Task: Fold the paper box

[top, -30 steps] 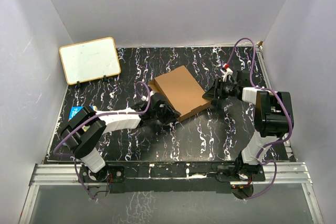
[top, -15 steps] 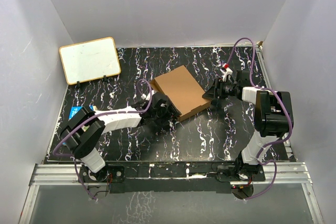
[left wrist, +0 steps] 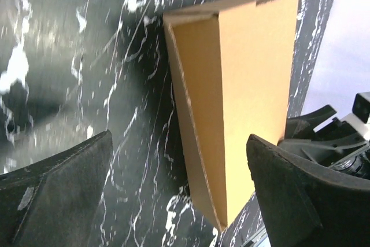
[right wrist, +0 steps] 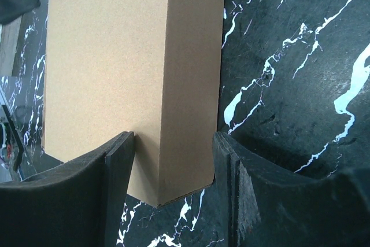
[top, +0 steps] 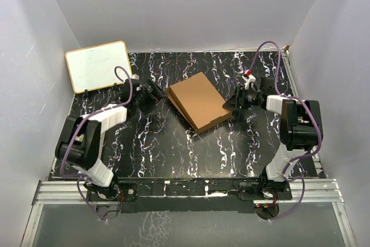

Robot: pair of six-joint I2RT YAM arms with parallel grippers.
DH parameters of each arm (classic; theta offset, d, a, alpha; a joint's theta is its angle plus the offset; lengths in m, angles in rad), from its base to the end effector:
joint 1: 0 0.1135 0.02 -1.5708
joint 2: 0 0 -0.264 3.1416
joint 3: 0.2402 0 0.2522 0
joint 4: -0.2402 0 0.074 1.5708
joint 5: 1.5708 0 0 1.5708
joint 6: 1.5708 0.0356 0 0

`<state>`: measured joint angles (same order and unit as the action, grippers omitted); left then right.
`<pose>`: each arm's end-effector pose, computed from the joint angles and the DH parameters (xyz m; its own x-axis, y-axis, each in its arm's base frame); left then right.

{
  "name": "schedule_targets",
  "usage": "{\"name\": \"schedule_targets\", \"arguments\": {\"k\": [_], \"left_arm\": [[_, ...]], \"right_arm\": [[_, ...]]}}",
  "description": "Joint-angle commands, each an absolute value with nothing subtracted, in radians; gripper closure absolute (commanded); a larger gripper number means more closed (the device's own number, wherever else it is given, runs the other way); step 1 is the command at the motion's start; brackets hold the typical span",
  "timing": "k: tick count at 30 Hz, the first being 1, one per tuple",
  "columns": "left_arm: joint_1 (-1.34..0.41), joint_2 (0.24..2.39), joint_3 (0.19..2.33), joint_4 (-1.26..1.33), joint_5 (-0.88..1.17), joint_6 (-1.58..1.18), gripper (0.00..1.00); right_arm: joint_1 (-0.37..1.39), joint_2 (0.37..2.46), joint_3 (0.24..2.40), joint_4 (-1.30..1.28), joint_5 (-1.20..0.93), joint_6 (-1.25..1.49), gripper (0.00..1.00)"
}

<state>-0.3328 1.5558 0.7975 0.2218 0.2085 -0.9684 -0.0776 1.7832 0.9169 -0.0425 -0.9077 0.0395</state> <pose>0.3082 -0.1143 0.1969 -0.6756 -0.6194 -0.3998 -0.1217 0.6286 -0.7682 0.3401 0.0017 0.1481 -0.8030 0.0868 -0.5897 -0.4039 0.6483 0.6454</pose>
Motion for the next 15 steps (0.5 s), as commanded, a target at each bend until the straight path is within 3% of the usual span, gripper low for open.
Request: {"name": "schedule_targets", "arguments": {"k": [1,15], "left_arm": [[-0.267,1.682,0.904,0.296,0.374,-0.907,0.03],[-0.249,1.953,1.163,0.266,0.398,-0.932,0.07]], "right_arm": [[-0.060,1.824,0.923,-0.089,-0.829,-0.025,0.42],[-0.051,1.836,0.935,-0.100,-0.827,-0.032,0.42]]}}
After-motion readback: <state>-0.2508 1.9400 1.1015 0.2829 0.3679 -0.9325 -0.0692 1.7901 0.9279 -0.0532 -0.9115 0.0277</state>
